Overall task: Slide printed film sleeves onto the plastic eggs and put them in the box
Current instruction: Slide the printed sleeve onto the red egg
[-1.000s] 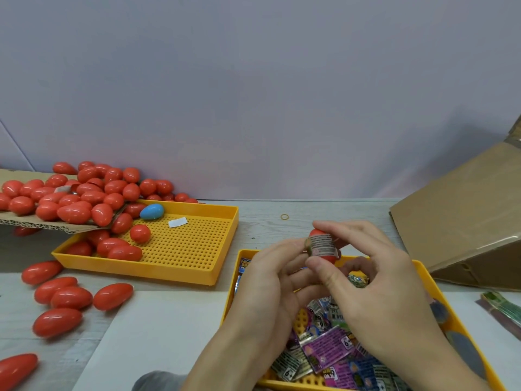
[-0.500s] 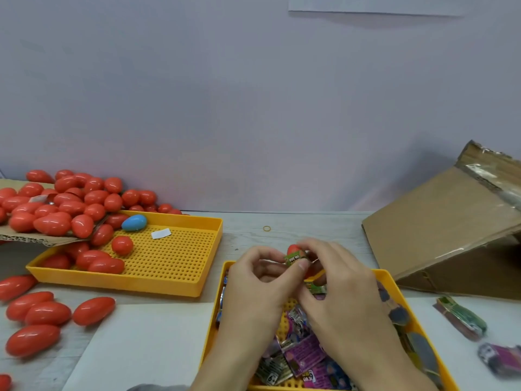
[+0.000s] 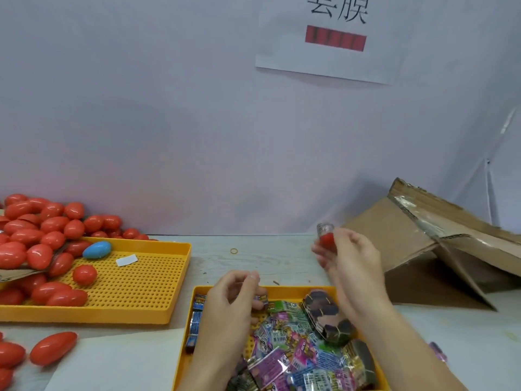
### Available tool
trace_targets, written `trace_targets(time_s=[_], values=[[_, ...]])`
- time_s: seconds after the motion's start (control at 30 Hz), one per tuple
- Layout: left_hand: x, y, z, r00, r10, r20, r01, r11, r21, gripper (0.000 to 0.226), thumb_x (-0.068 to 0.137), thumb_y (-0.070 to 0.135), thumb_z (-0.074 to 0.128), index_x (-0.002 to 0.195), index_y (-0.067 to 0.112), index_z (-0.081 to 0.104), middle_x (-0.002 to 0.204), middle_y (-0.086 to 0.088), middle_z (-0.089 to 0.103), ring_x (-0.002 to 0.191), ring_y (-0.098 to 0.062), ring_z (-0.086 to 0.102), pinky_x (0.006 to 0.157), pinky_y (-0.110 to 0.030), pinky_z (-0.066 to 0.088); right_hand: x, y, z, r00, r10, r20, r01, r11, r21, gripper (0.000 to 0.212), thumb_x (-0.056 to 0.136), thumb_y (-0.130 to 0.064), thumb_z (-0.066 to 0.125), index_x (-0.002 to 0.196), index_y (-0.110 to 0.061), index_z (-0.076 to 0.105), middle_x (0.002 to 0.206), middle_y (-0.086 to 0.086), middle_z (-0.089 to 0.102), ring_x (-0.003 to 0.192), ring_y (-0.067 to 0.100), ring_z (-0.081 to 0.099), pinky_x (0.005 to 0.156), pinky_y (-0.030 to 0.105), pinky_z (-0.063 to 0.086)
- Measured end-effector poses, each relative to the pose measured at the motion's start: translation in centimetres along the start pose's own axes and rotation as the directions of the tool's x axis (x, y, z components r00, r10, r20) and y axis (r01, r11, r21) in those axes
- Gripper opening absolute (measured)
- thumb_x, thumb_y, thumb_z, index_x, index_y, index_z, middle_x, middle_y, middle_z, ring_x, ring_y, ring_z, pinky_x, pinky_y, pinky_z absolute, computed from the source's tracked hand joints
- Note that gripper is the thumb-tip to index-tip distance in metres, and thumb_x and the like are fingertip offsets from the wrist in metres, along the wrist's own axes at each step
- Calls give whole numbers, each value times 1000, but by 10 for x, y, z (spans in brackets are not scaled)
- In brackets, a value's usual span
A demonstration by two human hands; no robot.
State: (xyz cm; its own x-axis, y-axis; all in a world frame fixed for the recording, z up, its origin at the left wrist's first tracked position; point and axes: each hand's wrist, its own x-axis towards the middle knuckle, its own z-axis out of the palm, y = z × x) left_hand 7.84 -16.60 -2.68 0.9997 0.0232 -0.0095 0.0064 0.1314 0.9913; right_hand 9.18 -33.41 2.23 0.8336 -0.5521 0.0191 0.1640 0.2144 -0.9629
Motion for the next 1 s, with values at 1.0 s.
trace_targets(time_s=[1.0], values=[[-5, 4, -5, 960, 228, -163, -177, 945, 275, 23, 90, 6, 52, 81, 24, 63, 80, 4, 67, 79, -14, 64, 77, -36, 56, -51, 53, 10, 612, -23, 791, 695, 492, -524, 21, 92, -33, 52, 77, -29, 66, 70, -9, 66, 67, 7, 61, 63, 34, 50]])
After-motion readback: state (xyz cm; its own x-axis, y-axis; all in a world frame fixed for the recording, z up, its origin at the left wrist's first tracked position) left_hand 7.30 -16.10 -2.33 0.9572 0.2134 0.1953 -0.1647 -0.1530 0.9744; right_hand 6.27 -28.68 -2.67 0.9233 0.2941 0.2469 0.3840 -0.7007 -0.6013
